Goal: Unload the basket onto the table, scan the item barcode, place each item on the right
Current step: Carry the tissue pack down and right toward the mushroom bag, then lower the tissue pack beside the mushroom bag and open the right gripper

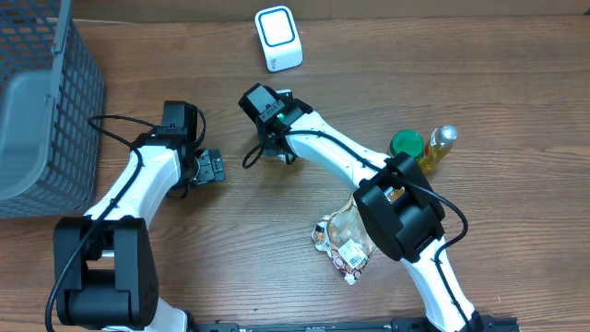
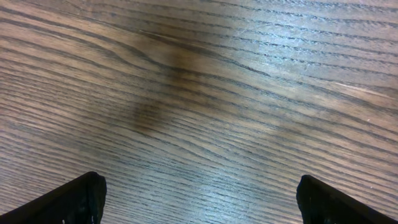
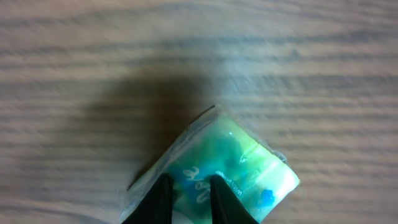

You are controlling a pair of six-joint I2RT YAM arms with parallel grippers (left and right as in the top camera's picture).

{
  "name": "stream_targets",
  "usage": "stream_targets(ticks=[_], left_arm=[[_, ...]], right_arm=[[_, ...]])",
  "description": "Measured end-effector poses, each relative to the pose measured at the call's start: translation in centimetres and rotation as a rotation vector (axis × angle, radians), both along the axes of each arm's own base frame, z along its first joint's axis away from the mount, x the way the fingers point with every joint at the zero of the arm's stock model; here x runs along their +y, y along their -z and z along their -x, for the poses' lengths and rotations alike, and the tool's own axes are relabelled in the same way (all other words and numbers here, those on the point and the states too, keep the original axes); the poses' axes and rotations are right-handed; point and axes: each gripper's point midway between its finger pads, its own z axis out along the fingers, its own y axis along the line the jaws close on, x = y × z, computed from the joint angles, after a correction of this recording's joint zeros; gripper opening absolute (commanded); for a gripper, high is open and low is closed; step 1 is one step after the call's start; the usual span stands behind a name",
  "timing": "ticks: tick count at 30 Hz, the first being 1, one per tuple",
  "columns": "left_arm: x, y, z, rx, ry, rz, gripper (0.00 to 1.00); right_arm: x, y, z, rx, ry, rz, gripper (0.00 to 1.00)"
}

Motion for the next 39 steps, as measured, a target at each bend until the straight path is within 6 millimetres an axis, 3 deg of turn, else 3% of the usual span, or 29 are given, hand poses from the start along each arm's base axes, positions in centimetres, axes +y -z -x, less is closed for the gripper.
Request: stream_targets(ticks=[13,25,29,31,32,34,36,39], left_arm=[[0.0,0.0,0.0,0.0,0.0,0.0,1.0],[0.0,0.0,0.0,0.0,0.0,0.0,1.0],[0.0,0.0,0.0,0.0,0.0,0.0,1.0],[0.0,0.0,0.0,0.0,0.0,0.0,1.0],[0.0,0.0,0.0,0.0,0.0,0.0,1.0],[0.0,0.0,0.0,0.0,0.0,0.0,1.0],[0.0,0.0,0.0,0.0,0.0,0.0,1.0],[0.0,0.0,0.0,0.0,0.0,0.0,1.0]], right_arm=[[-6.2,-0.4,5.7,0.222,0.005,0.271,0.28],[-10.8,-1.2,7.6,0.325,0.036,0.433,0.24],[-10.4,-2.2,7.1,0.32,0.053,0.414,0.25],[-9.3,-2.7,6.2,0.287,0.063,0.365,0.35],[-8.7,-2.9,5.7,0.267,0.068,0.334,0.57],[-7.4,-3.2,4.7,0.231,0.069,0.277,0.85],[-6.5,-3.0,4.0,0.208,0.068,0.23,1.0],[-5.1,-2.8,3.2,0.182,0.066,0.164,1.0]])
